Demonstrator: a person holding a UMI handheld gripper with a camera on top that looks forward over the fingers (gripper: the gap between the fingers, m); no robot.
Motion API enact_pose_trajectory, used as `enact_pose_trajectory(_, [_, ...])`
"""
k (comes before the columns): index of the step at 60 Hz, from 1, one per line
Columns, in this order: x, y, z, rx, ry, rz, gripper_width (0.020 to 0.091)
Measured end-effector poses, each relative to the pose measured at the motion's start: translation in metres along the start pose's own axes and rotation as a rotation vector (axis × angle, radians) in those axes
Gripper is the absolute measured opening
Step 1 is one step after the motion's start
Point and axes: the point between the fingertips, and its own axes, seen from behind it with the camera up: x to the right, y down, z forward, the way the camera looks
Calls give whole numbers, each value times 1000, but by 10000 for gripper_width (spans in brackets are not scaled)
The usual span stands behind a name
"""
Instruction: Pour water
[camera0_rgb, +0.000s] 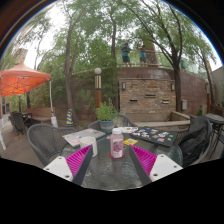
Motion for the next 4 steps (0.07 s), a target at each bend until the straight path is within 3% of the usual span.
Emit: enact_pose_trajectory(4, [-1, 1, -29, -1, 6, -2, 831])
